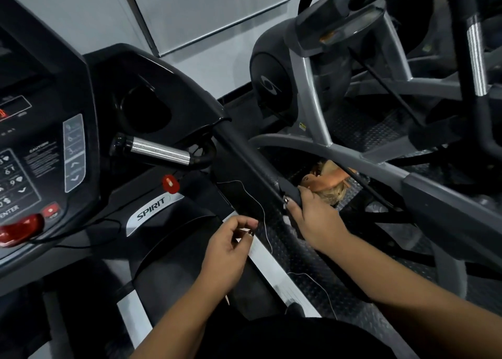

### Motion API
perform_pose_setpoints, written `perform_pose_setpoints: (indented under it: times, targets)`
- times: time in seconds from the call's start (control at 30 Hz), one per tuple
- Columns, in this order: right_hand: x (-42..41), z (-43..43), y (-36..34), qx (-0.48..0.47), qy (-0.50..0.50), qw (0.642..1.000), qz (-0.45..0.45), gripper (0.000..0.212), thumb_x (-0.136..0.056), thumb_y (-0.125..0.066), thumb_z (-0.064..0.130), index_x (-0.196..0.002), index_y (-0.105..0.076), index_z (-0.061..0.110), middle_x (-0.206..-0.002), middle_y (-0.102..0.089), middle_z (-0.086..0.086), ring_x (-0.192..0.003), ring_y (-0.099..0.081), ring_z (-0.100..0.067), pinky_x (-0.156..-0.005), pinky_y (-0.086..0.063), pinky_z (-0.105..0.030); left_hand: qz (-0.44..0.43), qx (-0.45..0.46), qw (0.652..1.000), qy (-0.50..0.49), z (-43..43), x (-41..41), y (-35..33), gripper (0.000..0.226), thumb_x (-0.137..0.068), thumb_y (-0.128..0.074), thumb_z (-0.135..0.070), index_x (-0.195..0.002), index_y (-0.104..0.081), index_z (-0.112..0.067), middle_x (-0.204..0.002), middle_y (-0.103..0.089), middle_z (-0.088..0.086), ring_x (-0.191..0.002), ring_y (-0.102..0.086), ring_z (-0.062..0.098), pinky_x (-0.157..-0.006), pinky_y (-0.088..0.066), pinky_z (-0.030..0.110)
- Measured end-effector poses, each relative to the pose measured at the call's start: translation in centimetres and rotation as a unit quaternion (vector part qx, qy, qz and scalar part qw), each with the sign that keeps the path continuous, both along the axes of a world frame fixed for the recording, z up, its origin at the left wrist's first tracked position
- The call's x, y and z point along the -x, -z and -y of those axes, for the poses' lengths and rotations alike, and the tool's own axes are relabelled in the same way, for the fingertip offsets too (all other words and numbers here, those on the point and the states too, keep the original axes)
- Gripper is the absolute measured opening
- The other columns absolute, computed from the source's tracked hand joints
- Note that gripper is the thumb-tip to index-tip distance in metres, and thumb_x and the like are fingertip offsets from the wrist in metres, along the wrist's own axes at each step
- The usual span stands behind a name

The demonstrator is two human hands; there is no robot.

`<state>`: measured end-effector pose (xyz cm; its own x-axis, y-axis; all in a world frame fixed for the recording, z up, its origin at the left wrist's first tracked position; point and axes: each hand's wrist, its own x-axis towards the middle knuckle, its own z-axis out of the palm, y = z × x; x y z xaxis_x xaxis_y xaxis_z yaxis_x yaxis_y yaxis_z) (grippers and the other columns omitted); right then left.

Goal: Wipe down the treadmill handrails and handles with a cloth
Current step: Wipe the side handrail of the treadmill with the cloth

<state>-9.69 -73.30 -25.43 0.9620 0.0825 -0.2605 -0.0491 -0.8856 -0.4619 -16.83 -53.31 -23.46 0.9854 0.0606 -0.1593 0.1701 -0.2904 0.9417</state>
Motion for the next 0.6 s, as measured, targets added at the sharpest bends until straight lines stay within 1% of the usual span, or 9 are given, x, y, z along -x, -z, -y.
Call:
perform_pose_setpoints:
  times: [0.07, 0.1, 0.17, 0.23, 0.3, 0.37, 0.47, 0.57, 0.6]
  targets:
    - [-2.1, -0.5, -0.2, -0.039, 0.025, 0.998, -0.053, 0.053, -0.1, -0.028, 0.053, -0.127, -0.046, 0.011, -0.118, -0.061, -0.017, -0.111, -0.057, -0.037, -0.086, -0.043, -0.04, 0.001, 0.0, 1.0, 0.011, -0.7, -0.8, -0.3, 0.039, -0.09, -0.06, 0.002, -0.092, -0.067, -0.036, -0.099, -0.07, -0.014, -0.096, -0.065, 0.009, -0.086, -0.051, 0.022]
    - [-3.1, -0.6, -0.4, -0.067, 0.039, 0.994, -0.083, 0.052, -0.101, -0.028, 0.051, -0.125, -0.049, 0.01, -0.12, -0.061, -0.018, -0.115, -0.055, -0.037, -0.091, -0.041, -0.039, 0.002, -0.001, 1.0, 0.016, -1.1, -1.1, -0.4, 0.041, -0.09, -0.06, 0.002, -0.091, -0.067, -0.039, -0.099, -0.07, -0.013, -0.097, -0.065, 0.011, -0.087, -0.051, 0.025]
    - [-4.3, -0.4, -0.5, -0.126, 0.066, 0.979, -0.143, 0.053, -0.102, -0.029, 0.05, -0.129, -0.053, 0.011, -0.131, -0.057, -0.017, -0.124, -0.049, -0.033, -0.099, -0.034, -0.036, -0.001, 0.0, 1.0, 0.018, -1.8, -1.9, -0.6, 0.046, -0.09, -0.06, 0.002, -0.09, -0.065, -0.044, -0.098, -0.07, -0.013, -0.096, -0.065, 0.013, -0.091, -0.053, 0.034]
    - [-4.6, 0.0, -0.5, -0.165, 0.089, 0.966, -0.178, 0.054, -0.102, -0.03, 0.052, -0.132, -0.055, 0.015, -0.138, -0.053, -0.012, -0.129, -0.045, -0.028, -0.101, -0.029, -0.032, -0.004, 0.006, 1.0, 0.02, -2.3, -2.5, -0.8, 0.046, -0.09, -0.06, 0.001, -0.091, -0.065, -0.045, -0.097, -0.07, -0.013, -0.096, -0.065, 0.013, -0.093, -0.053, 0.041]
    - [-4.0, 0.5, -0.6, -0.193, 0.115, 0.956, -0.189, 0.045, -0.101, -0.034, 0.051, -0.121, -0.06, 0.02, -0.134, -0.055, -0.008, -0.124, -0.048, -0.023, -0.1, -0.03, -0.028, -0.005, 0.013, 1.0, 0.023, -2.8, -3.0, -1.0, 0.045, -0.09, -0.06, 0.001, -0.091, -0.065, -0.043, -0.095, -0.07, -0.012, -0.094, -0.066, 0.014, -0.094, -0.052, 0.045]
    - [-2.8, 1.2, -0.6, -0.208, 0.154, 0.943, -0.21, 0.037, -0.101, -0.037, 0.049, -0.103, -0.063, 0.023, -0.12, -0.06, -0.007, -0.11, -0.055, -0.021, -0.095, -0.036, -0.029, -0.006, 0.024, 0.999, 0.025, -3.3, -3.6, -1.1, 0.041, -0.09, -0.059, 0.002, -0.091, -0.067, -0.038, -0.093, -0.071, -0.011, -0.09, -0.066, 0.015, -0.093, -0.052, 0.047]
    - [-0.7, 2.6, -0.6, -0.214, 0.194, 0.93, -0.229, 0.047, -0.102, -0.038, 0.045, -0.105, -0.068, 0.009, -0.114, -0.067, -0.015, -0.091, -0.062, -0.017, -0.082, -0.042, -0.027, -0.003, 0.031, 0.999, 0.028, -3.9, -4.5, -1.1, 0.036, -0.09, -0.057, 0.003, -0.094, -0.066, -0.031, -0.092, -0.071, -0.01, -0.089, -0.067, 0.016, -0.092, -0.052, 0.048]
    - [1.4, 4.1, -0.4, -0.189, 0.184, 0.941, -0.21, 0.043, -0.104, -0.036, 0.037, -0.109, -0.067, 0.007, -0.118, -0.065, -0.013, -0.107, -0.059, -0.02, -0.089, -0.035, -0.026, -0.003, 0.036, 0.999, 0.033, -4.3, -5.2, -1.1, 0.034, -0.091, -0.056, 0.004, -0.096, -0.066, -0.028, -0.091, -0.072, -0.011, -0.086, -0.068, 0.014, -0.091, -0.053, 0.046]
    - [2.2, 4.5, -0.4, -0.178, 0.192, 0.943, -0.207, 0.043, -0.104, -0.036, 0.038, -0.107, -0.067, 0.008, -0.118, -0.064, -0.013, -0.11, -0.057, -0.022, -0.089, -0.033, -0.025, -0.004, 0.039, 0.999, 0.035, -4.5, -5.4, -1.0, 0.034, -0.092, -0.055, 0.004, -0.096, -0.066, -0.028, -0.091, -0.072, -0.01, -0.085, -0.068, 0.013, -0.091, -0.053, 0.046]
